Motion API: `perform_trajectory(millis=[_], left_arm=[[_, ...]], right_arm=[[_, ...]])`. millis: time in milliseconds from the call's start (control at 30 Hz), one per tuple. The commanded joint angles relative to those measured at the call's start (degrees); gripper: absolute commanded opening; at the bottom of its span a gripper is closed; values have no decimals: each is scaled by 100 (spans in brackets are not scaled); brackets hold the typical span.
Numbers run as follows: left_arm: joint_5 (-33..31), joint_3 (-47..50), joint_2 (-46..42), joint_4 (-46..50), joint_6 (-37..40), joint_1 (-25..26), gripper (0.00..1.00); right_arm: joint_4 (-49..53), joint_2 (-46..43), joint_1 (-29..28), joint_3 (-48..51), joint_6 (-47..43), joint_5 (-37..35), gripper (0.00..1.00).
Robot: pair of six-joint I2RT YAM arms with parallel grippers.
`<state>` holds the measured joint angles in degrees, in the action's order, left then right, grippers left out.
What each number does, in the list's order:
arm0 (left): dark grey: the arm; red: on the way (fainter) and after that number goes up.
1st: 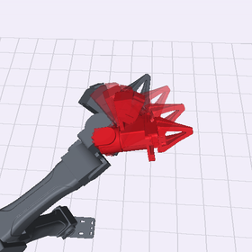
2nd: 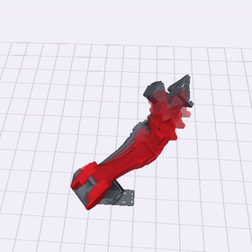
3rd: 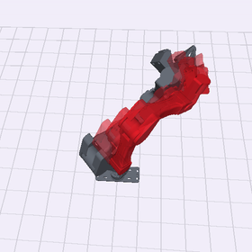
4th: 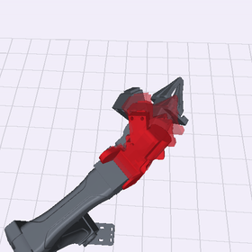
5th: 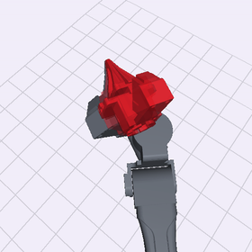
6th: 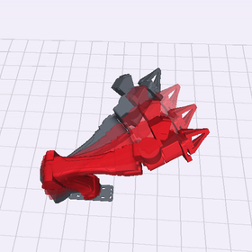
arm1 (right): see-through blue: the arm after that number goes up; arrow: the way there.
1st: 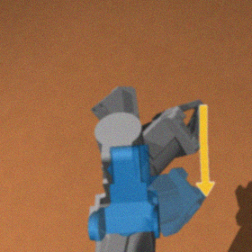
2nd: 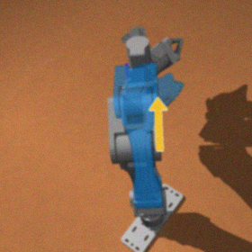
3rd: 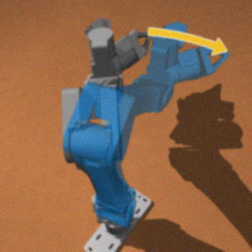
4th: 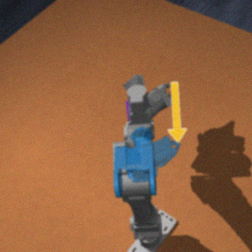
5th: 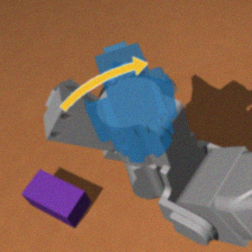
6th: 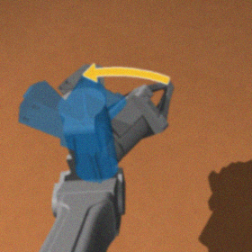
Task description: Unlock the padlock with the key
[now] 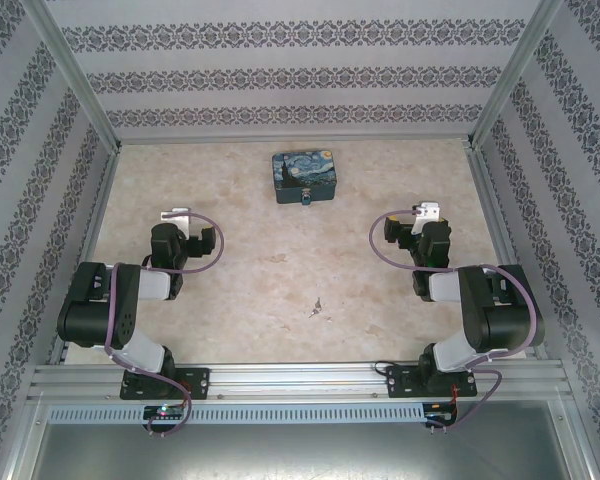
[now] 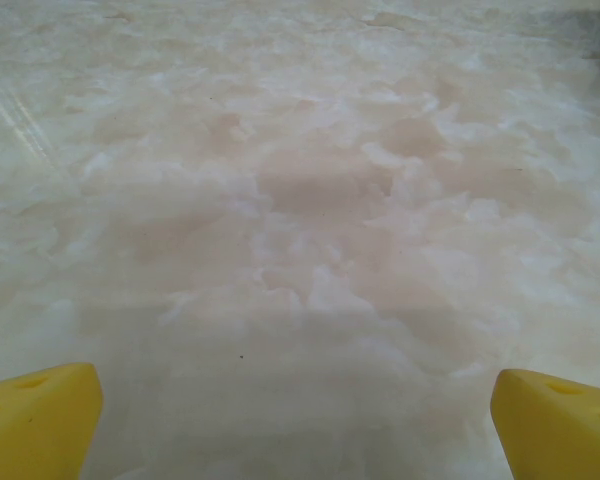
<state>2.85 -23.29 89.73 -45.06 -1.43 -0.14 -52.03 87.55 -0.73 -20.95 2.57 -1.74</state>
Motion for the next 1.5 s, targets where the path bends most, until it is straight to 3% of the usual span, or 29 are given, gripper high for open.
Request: perform_trajectory(millis=[0, 167, 367, 500, 567, 733, 833, 967, 1133, 1467], left_arm=[[84, -110, -23, -115, 116, -87, 100], [163, -165, -142, 41, 142, -82, 98], [-19, -841, -844, 1751, 84, -74, 99], [-12, -1419, -1067, 2761, -304, -65, 100], [119, -1856, -998, 3378, -653, -57, 100], [855, -3203, -316, 4678, -1871, -36, 100], [1519, -3834, 231, 4810, -2443, 25, 100], [2272, -4637, 1027, 4801, -3096, 164, 100], [2861, -5810, 2149, 4873, -3603, 445, 98], [3054, -7384, 3682, 5088, -4166, 927, 95]], right_arm=[[-29, -49, 134, -109, 21, 366, 98], [-151, -145, 170, -52, 103, 289, 98], [1326, -1467, 194, -279, 335, -165, 98], [2406, -2049, 332, -805, 1694, -37, 98], [2488, -1958, 475, -1107, 2235, 805, 98], [2460, -742, 461, -2434, 3414, 2837, 98], [2505, 279, 399, -3333, 4182, 3412, 86], [2639, 1578, 273, -4503, 4972, 3689, 77], [2939, 2899, -11, -5736, 5590, 3768, 74], [3230, 4058, -532, -6745, 5984, 3515, 71]])
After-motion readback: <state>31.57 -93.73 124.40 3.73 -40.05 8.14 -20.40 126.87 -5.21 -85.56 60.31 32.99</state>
